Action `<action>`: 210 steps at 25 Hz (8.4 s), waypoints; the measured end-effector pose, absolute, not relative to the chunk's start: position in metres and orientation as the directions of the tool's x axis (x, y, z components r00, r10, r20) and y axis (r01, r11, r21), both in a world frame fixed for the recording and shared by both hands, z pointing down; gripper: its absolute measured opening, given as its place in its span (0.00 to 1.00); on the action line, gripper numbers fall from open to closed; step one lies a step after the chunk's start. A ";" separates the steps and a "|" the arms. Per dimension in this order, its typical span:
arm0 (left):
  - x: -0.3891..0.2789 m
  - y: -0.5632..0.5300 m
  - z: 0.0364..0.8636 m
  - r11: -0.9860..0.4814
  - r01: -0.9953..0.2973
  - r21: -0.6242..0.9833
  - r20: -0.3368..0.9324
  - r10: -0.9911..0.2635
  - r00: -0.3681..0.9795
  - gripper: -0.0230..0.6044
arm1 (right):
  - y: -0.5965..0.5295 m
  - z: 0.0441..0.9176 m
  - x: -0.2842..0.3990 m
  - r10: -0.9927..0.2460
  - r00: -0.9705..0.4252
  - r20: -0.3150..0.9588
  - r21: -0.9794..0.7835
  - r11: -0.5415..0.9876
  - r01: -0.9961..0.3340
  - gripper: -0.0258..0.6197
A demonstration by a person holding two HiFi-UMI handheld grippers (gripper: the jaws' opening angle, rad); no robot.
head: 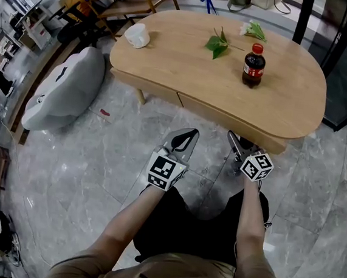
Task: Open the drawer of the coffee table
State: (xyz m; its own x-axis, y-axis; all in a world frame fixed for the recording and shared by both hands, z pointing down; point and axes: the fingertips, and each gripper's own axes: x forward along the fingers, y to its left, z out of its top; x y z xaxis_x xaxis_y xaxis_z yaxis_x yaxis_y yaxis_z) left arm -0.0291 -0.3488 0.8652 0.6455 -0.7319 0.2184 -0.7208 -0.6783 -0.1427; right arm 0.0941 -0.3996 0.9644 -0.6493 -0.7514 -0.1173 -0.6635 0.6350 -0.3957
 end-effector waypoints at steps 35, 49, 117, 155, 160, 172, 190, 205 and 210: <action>-0.070 -0.341 0.831 -0.556 -0.826 -0.092 0.118 -0.830 0.546 0.05 | -0.305 0.971 0.055 -0.713 -0.696 -0.084 -0.420 0.659 -0.624 0.26; -0.060 -0.346 0.837 -0.579 -0.811 -0.085 0.127 -0.813 0.568 0.05 | -0.306 0.990 0.052 -0.710 -0.703 -0.032 -0.371 0.662 -0.652 0.26; -0.051 -0.384 0.733 -0.535 -0.843 -0.061 0.193 -0.835 0.515 0.05 | -0.349 0.697 0.057 -0.870 -0.491 0.051 -0.038 0.489 -0.871 0.05; -0.084 -0.298 0.175 -0.519 -0.846 -0.121 0.125 -0.853 0.506 0.05 | -0.278 0.132 0.017 -0.871 -0.491 0.014 0.153 0.487 -0.860 0.05; -0.085 -0.308 0.163 -0.549 -0.829 -0.106 0.086 -0.836 0.542 0.05 | -0.282 0.119 0.011 -0.884 -0.468 -0.006 0.161 0.461 -0.872 0.05; -0.075 -0.338 0.156 -0.612 -0.783 -0.116 0.108 -0.791 0.602 0.05 | -0.306 0.119 0.018 -0.895 -0.447 -0.007 0.148 0.441 -0.885 0.05; -0.047 -0.317 0.169 -0.601 -0.795 -0.086 0.135 -0.797 0.588 0.05 | -0.290 0.119 0.044 -0.879 -0.476 -0.009 0.100 0.473 -0.875 0.05; -0.055 -0.316 0.162 -0.596 -0.797 -0.099 0.084 -0.803 0.590 0.05 | -0.286 0.121 0.033 -0.875 -0.483 -0.025 0.100 0.479 -0.872 0.05; -0.071 -0.317 0.161 -0.603 -0.783 -0.153 0.089 -0.798 0.596 0.05 | -0.289 0.124 0.016 -0.878 -0.475 -0.050 0.085 0.470 -0.878 0.05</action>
